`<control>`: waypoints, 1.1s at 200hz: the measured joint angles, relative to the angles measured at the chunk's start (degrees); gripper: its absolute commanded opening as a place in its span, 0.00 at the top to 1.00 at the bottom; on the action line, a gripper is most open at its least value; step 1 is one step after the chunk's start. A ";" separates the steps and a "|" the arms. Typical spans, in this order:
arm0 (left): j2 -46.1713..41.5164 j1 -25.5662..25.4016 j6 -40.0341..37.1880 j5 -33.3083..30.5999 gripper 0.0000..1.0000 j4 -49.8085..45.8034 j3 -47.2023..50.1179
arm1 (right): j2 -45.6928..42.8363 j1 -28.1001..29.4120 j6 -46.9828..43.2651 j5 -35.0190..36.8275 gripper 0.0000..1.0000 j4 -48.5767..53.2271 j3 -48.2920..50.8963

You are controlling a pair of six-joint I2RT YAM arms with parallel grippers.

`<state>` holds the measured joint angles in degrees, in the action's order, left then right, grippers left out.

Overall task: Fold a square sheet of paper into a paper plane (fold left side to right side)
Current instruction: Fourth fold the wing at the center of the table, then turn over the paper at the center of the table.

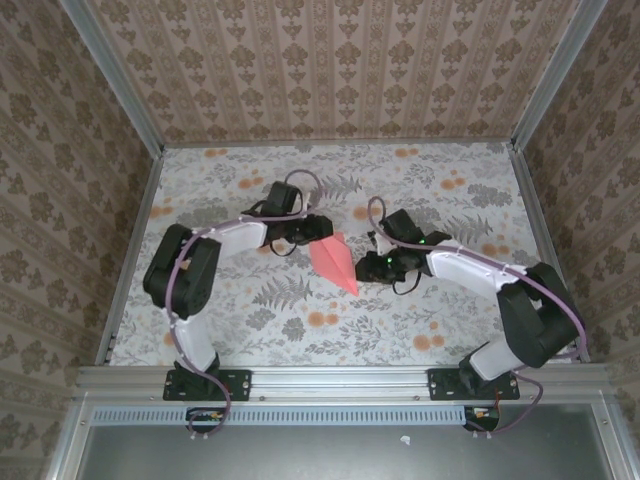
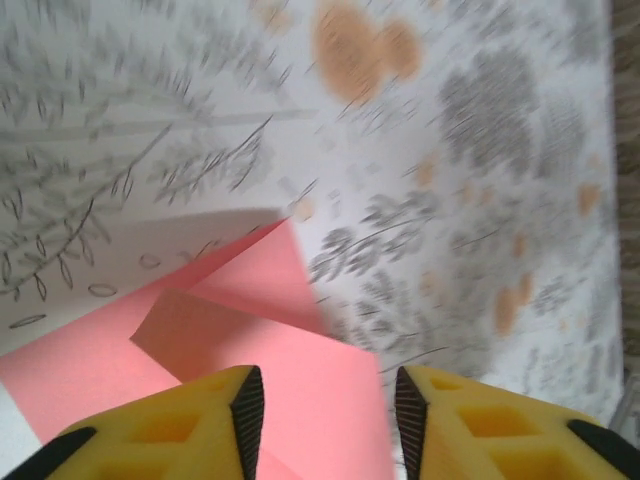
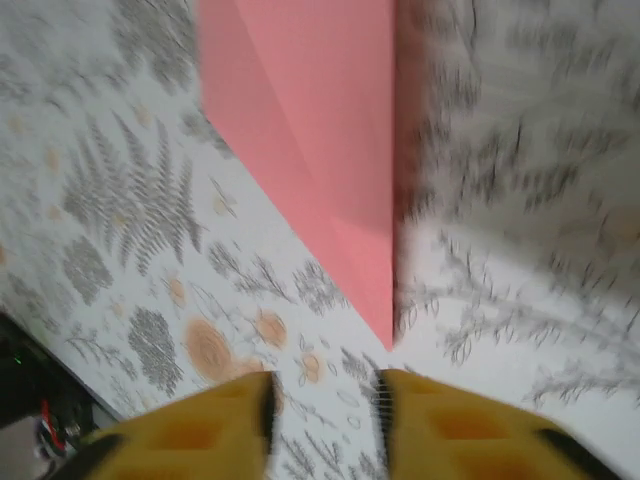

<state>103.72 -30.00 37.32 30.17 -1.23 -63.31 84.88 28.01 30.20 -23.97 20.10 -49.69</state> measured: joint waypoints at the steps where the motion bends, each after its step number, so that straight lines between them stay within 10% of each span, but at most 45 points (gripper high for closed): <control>1: -0.22 0.04 0.02 0.00 0.52 0.02 0.04 | -0.17 -0.17 -0.33 0.00 0.51 -0.52 0.02; 54: -11.17 2.34 2.12 -1.33 0.48 2.40 9.22 | -0.83 -2.36 -2.05 1.57 0.30 -14.43 3.13; 164: 3.80 -1.49 5.77 0.33 0.53 7.56 6.29 | -9.16 -3.23 -1.99 2.78 0.17 -19.85 6.38; 220: 8.20 -2.56 7.32 2.01 0.83 11.04 3.56 | -15.74 -6.97 -1.44 0.52 0.00 -19.19 8.37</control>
<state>111.92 -32.56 44.64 32.18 9.80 -59.75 69.14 21.04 28.75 -23.44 0.91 -41.32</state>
